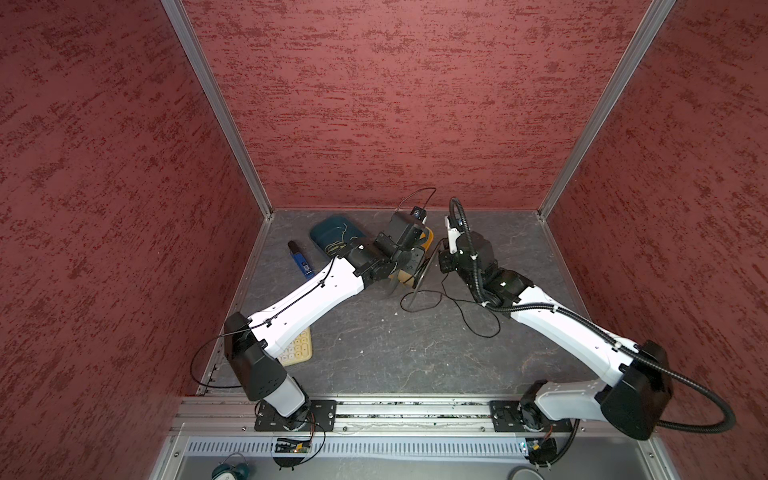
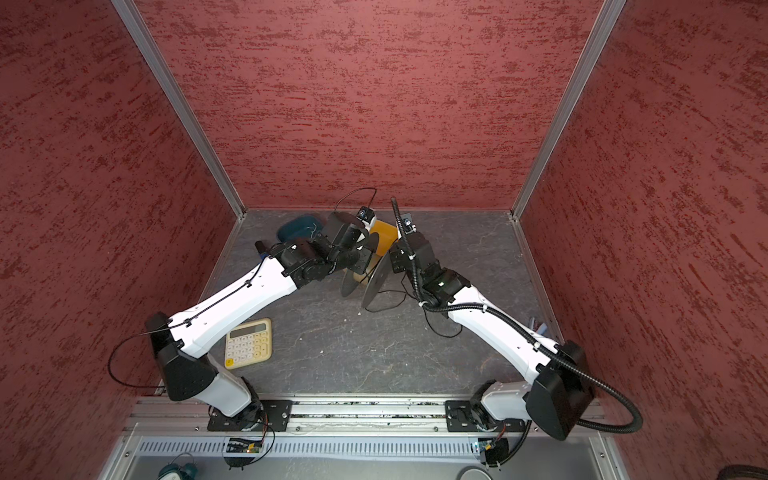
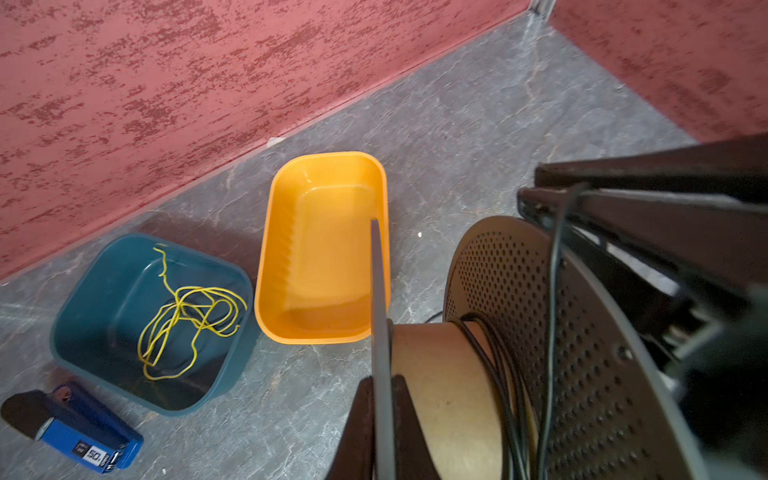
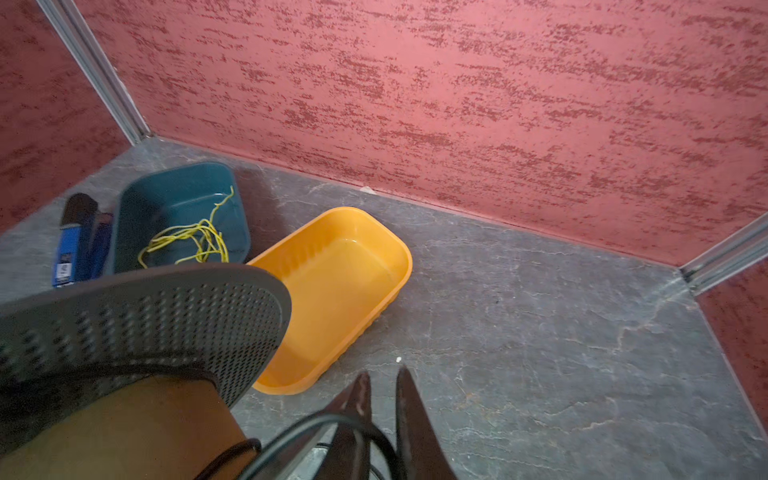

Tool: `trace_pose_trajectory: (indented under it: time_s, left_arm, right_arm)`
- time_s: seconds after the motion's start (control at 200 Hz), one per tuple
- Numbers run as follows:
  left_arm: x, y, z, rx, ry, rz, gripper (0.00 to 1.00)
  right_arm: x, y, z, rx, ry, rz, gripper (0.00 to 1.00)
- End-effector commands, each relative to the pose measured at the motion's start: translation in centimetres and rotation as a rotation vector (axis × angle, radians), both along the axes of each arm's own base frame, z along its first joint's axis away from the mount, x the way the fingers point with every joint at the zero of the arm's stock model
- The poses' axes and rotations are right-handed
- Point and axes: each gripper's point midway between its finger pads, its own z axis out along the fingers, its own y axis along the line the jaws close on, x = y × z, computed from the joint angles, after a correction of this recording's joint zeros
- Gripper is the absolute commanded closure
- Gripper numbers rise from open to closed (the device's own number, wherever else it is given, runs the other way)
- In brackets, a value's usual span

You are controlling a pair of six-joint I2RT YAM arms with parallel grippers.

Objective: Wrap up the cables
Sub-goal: 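Carry the black cable up and over the spool with the right gripper, then release the cable and draw the right gripper back while left raises spool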

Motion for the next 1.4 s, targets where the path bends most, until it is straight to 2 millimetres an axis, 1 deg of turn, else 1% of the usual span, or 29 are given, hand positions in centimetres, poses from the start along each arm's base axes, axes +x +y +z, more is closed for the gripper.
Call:
trace_pose_trajectory:
  time_s: [0.0,0.125,0.215,0.326,0.436,0.506,0.591,0.696,0.772,0.922,1.002,1.077,1.232,1.323,1.393]
  left_arm:
    - [-1.8,0.7,3.6,-0.064,-0.030,-0.065,1.00]
    - [-2.6,0.6,5.3,-0.125,-0.043,-0.100,1.00]
    - [-3.0,0.6,6.5,-0.183,-0.050,-0.120,1.00]
    - [-3.6,0.2,8.2,-0.264,-0.055,-0.161,1.00]
    - [-4.1,0.4,10.2,-0.338,-0.079,-0.183,1.00]
    - [-4.2,0.5,11.5,-0.394,-0.095,-0.192,1.00]
    - [-4.3,0.6,13.5,-0.485,-0.109,-0.211,1.00]
    - [-4.2,0.9,16.1,-0.604,-0.143,-0.224,1.00]
    - [-4.0,0.9,17.6,-0.662,-0.169,-0.235,1.00]
    - [-3.2,1.0,20.1,-0.732,-0.215,-0.236,1.00]
    - [-3.1,0.8,21.3,-0.764,-0.239,-0.255,1.00]
    - [-2.9,0.8,22.2,-0.786,-0.265,-0.258,1.00]
    - [-2.3,0.9,23.5,-0.829,-0.297,-0.256,1.00]
    - [-2.4,0.8,24.5,-0.854,-0.313,-0.268,1.00]
    - [-2.3,1.0,25.3,-0.866,-0.334,-0.264,1.00]
  right_arm:
    - [-0.2,-0.6,2.2,0.106,-0.035,0.047,0.82]
    - [0.4,-1.6,1.6,0.120,-0.015,0.044,0.79]
    - [0.7,-1.8,0.9,0.137,0.005,0.074,0.76]
    - [1.1,-2.0,-0.7,0.164,0.031,0.103,0.73]
    - [1.0,-2.1,-2.2,0.195,0.044,0.136,0.71]
    - [0.4,-1.5,-3.2,0.213,0.043,0.187,0.66]
    - [-0.4,-0.9,-4.5,0.239,0.045,0.238,0.62]
    - [-1.6,-0.5,-5.3,0.304,0.047,0.270,0.57]
    - [-2.8,-1.0,-5.4,0.352,0.026,0.268,0.50]
    - [-4.9,-2.7,-5.2,0.399,-0.030,0.226,0.27]
    - [-5.8,-3.3,-5.6,0.410,-0.044,0.216,0.19]
    - [-6.6,-3.7,-6.1,0.419,-0.052,0.219,0.16]
    - [-7.7,-4.1,-7.6,0.434,-0.061,0.224,0.14]
    - [-8.3,-3.8,-8.2,0.457,-0.072,0.251,0.14]
    - [-8.9,-3.2,-8.5,0.478,-0.081,0.290,0.14]
